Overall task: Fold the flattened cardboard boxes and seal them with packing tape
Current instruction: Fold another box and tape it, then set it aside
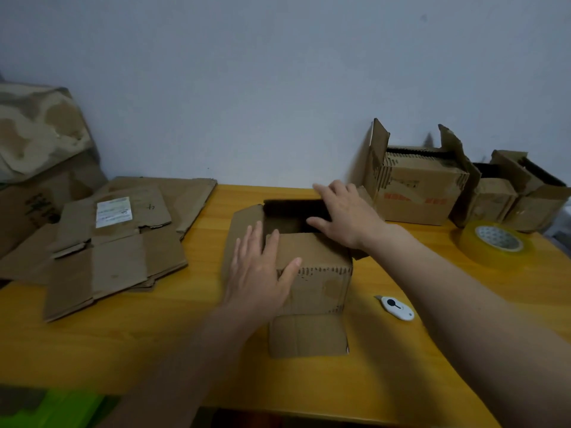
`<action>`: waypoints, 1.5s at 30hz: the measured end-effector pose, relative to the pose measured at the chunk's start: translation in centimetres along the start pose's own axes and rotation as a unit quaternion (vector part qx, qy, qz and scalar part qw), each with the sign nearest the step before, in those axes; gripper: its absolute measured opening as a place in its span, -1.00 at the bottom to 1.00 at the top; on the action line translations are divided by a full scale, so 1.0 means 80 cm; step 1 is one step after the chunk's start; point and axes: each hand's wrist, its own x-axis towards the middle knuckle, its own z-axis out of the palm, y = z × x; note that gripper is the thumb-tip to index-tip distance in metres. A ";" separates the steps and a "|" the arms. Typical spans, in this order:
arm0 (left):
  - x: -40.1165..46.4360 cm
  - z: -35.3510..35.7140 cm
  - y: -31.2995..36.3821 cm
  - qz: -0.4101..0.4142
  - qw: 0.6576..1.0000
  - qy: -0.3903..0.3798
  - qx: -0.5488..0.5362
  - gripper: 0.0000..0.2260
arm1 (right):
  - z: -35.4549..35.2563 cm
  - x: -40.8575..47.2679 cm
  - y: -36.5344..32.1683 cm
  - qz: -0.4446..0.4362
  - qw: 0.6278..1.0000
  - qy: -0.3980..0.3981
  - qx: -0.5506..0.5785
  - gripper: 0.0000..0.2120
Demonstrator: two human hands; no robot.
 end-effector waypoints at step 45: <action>0.006 -0.034 0.011 0.280 0.919 -0.180 0.210 -0.08 | 0.014 -0.076 0.039 0.075 0.867 -0.144 0.471 -0.76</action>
